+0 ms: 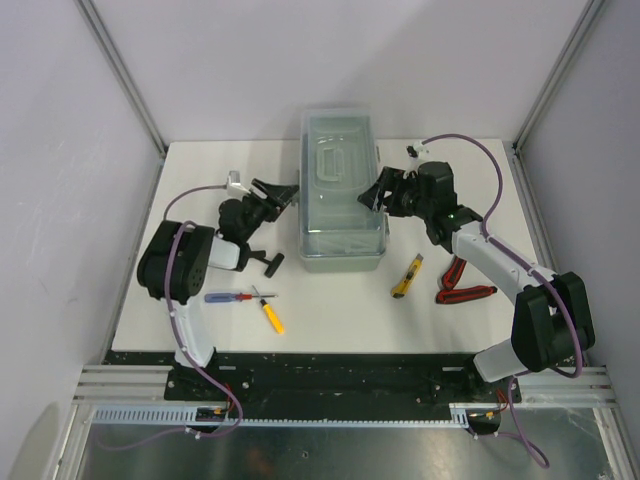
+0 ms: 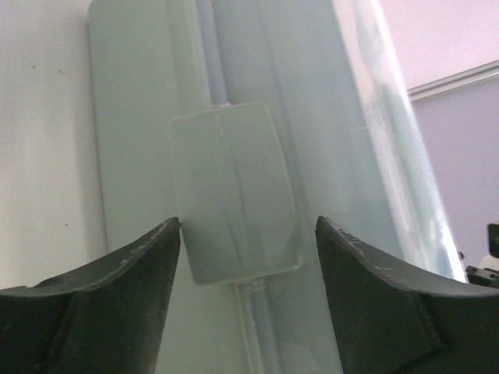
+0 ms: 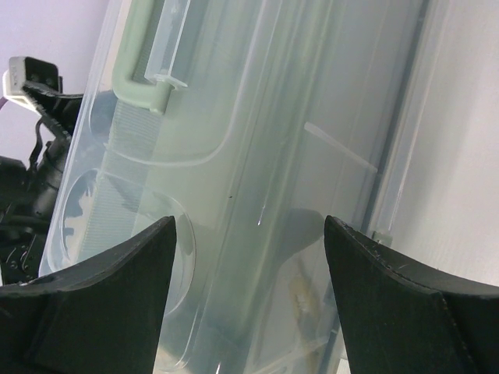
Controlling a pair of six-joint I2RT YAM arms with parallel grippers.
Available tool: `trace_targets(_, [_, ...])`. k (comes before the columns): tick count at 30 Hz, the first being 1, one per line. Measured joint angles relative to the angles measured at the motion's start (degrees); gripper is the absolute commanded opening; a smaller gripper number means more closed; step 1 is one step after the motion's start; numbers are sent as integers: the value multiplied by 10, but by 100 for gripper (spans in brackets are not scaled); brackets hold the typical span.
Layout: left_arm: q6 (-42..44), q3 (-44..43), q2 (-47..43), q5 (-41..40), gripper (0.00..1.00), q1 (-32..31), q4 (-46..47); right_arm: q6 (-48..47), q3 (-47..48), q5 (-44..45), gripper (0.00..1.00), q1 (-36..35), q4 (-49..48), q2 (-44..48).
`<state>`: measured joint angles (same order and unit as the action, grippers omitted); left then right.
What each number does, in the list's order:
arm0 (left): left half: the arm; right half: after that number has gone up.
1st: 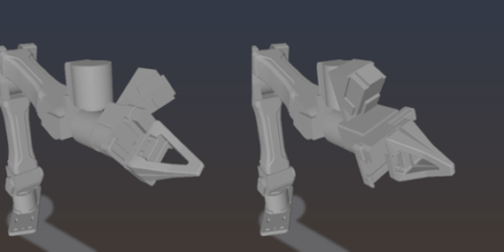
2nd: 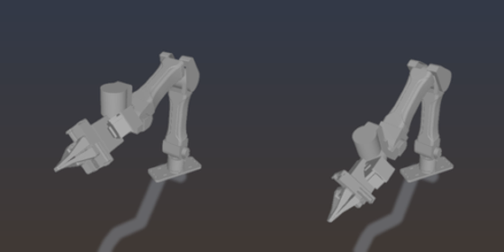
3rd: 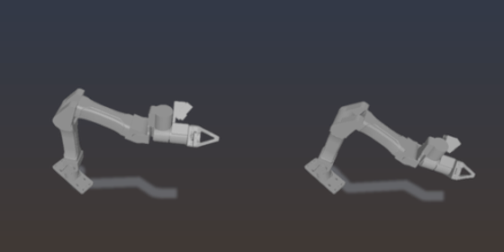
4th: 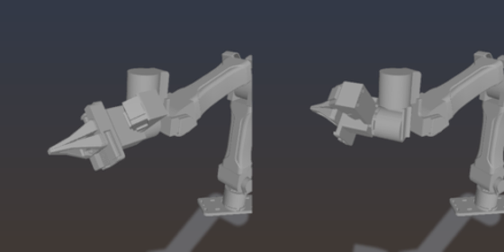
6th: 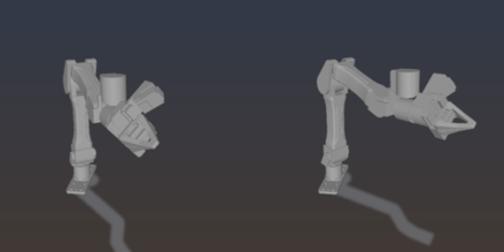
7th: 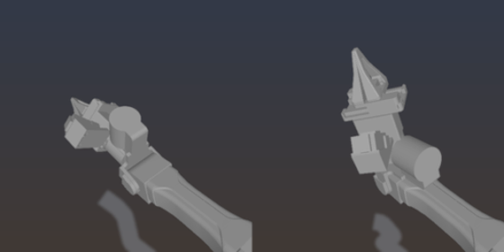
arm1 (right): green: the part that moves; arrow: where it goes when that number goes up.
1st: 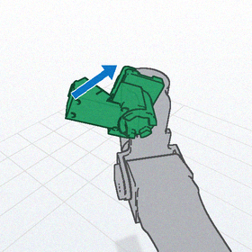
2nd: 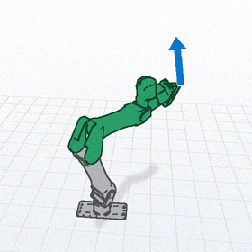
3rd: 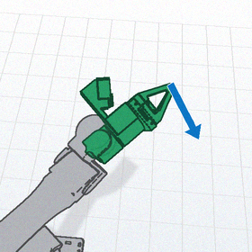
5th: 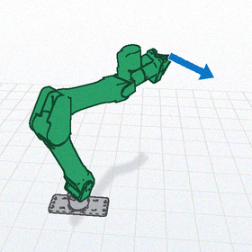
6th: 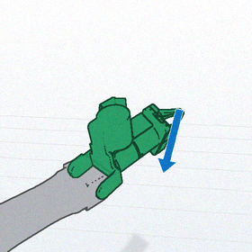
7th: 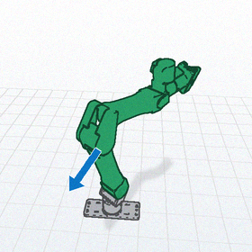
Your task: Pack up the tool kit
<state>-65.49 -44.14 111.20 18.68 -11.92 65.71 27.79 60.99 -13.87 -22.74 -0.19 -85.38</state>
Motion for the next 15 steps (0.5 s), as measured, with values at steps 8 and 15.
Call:
trace_targets(8, [30,36,-45,-3,99,0,45,0,0,4,77,-2,-1,0])
trace_targets(15, [50,49,-51,-3,88,-1,61,0,0,7,77,-3,-1,0])
